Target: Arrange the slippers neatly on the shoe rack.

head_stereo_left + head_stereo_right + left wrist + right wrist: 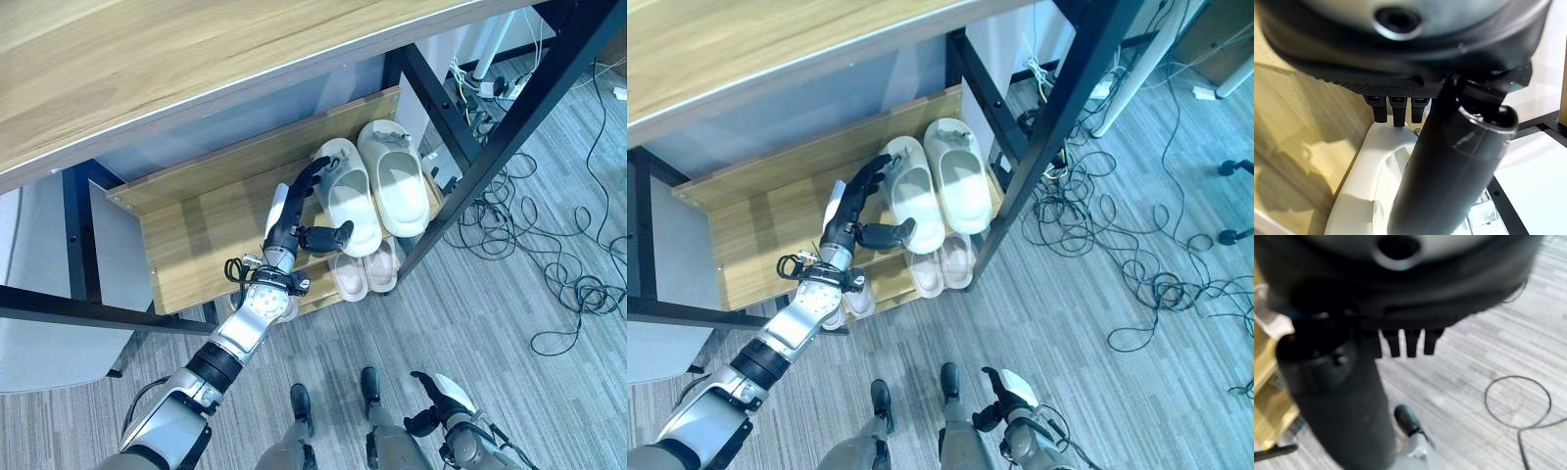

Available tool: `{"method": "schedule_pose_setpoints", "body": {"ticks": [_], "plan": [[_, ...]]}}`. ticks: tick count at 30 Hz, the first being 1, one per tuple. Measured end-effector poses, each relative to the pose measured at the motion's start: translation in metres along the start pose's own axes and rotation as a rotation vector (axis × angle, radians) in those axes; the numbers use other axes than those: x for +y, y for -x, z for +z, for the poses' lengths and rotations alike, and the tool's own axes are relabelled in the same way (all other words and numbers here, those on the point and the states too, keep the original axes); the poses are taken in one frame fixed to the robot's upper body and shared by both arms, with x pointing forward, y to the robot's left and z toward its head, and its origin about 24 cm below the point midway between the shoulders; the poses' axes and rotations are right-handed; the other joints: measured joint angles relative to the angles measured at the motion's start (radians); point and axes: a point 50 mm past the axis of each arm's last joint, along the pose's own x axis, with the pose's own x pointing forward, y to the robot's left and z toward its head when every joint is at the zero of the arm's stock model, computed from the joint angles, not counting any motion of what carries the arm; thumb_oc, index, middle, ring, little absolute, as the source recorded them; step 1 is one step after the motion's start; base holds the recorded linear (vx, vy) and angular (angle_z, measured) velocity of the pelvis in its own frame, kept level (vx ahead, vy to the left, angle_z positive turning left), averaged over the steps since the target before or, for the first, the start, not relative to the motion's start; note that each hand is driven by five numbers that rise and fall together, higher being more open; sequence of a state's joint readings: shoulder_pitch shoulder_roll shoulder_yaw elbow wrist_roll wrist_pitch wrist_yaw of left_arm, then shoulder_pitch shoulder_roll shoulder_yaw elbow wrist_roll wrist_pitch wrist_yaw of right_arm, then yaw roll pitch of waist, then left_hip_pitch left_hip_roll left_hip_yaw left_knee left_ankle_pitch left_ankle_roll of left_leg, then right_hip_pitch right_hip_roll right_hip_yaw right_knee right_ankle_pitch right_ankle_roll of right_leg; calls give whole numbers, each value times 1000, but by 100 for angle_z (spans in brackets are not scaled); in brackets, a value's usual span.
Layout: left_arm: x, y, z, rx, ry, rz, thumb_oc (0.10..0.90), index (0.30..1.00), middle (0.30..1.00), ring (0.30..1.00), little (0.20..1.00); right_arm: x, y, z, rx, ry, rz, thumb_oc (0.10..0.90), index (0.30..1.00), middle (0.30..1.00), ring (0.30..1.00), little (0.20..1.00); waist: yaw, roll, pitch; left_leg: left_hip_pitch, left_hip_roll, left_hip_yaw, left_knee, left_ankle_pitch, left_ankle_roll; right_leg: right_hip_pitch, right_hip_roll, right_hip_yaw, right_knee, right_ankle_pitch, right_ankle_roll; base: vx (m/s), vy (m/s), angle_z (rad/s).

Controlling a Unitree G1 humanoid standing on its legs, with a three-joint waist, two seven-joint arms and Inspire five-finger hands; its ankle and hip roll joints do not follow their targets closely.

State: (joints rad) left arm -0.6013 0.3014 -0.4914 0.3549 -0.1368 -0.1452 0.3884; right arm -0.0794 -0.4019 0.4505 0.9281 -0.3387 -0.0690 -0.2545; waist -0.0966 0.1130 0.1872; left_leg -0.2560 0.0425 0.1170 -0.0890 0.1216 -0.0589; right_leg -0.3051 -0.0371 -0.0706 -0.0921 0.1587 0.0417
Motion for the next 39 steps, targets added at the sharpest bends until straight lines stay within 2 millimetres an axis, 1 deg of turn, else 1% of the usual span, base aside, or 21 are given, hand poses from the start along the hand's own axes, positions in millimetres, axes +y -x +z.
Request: {"method": "schedule_pose_setpoints", "body": {"ticks": [8,13,17,20,22,25,26,28,30,32,33,34,35,36,37,39], "plan": [[8,0,-2,1,-31,6,800,900,900,900,900,0,0,0,1,0,1,800,900,900,900,900,1,0,0,6,1,0,0,0,0,7,1,-1,0,1,-1,0,0,0],[19,-1,-4,2,-65,17,800,900,900,900,900,1,0,0,0,3,5,800,900,900,900,900,6,0,0,22,3,-1,0,0,0,23,2,-5,0,1,0,1,-2,1],[23,-2,-2,-4,-60,34,800,900,900,900,900,2,0,-1,5,3,12,800,900,900,900,900,19,0,0,35,3,-7,0,0,0,40,2,-8,0,0,0,0,-7,3],[26,-1,4,-30,-40,44,800,900,900,900,900,2,0,-1,4,3,16,800,900,900,900,900,34,0,0,44,3,-16,0,1,0,54,1,-18,0,-1,1,6,-25,8],[28,14,6,-44,2,50,800,900,900,900,900,3,1,-1,6,0,19,800,900,900,900,900,31,0,0,65,3,-18,0,1,0,77,1,-24,0,-4,4,7,-17,12],[28,24,5,-49,19,36,800,900,900,900,900,4,1,-1,7,-2,22,800,900,900,900,900,46,-6,-6,83,4,-40,0,1,0,104,1,-46,0,-13,9,13,-21,19],[30,34,2,-37,36,29,800,900,900,900,900,5,1,0,7,-5,25,800,900,900,900,900,56,-12,-15,90,5,-47,0,1,-1,116,1,-55,0,-14,8,11,-13,18],[30,42,-6,-5,34,10,800,900,900,900,900,10,3,-4,22,-17,33,800,900,900,900,900,65,-20,-28,100,5,-59,0,2,-2,133,1,-65,-1,-21,9,3,-4,18],[34,48,-12,19,14,6,800,900,900,900,900,13,4,-2,18,-24,41,800,900,900,900,900,76,-31,-40,102,4,-62,0,2,-2,135,1,-65,-4,-31,4,4,-7,8],[38,48,-14,26,-5,-2,800,900,900,900,900,15,5,-1,16,-27,43,800,900,900,900,900,84,-33,-41,100,3,-67,0,-1,-5,135,-1,-66,-7,-30,3,-7,-15,9],[40,68,-23,72,44,-11,800,900,900,900,900,21,6,-3,37,-30,67,800,900,900,900,900,87,-33,-52,122,0,-79,-1,-1,-4,164,-5,-96,-1,-26,-3,-15,-2,30],[38,78,-29,104,60,-23,800,900,900,900,900,29,10,-11,66,-30,94,800,900,900,900,900,85,-31,-63,135,-1,-95,-1,0,-4,187,-7,-117,-1,-35,-1,2,-2,49],[36,87,-34,134,66,-43,800,900,900,900,900,36,15,-16,85,-34,116,800,900,900,900,900,92,-31,-77,142,-2,-114,-1,-1,-4,202,-8,-130,-2,-48,3,-4,-6,50],[36,94,-39,160,72,-55,800,900,900,900,900,41,19,-19,97,-38,130,800,900,900,900,900,110,-33,-89,143,-2,-122,-1,-2,-5,206,-8,-143,-4,-58,2,7,-10,38],[39,105,-47,204,74,-63,800,900,900,900,900,44,20,-22,111,-37,141,800,900,900,900,900,139,-36,-94,144,-2,-129,-1,-2,-5,212,-7,-151,-8,-59,1,4,-11,21],[41,117,-56,258,83,-74,800,900,900,900,900,46,21,-26,129,-33,149,800,900,900,900,900,144,-35,-95,154,-4,-141,0,-2,-5,227,-9,-162,-8,-60,1,6,-8,19]]}}
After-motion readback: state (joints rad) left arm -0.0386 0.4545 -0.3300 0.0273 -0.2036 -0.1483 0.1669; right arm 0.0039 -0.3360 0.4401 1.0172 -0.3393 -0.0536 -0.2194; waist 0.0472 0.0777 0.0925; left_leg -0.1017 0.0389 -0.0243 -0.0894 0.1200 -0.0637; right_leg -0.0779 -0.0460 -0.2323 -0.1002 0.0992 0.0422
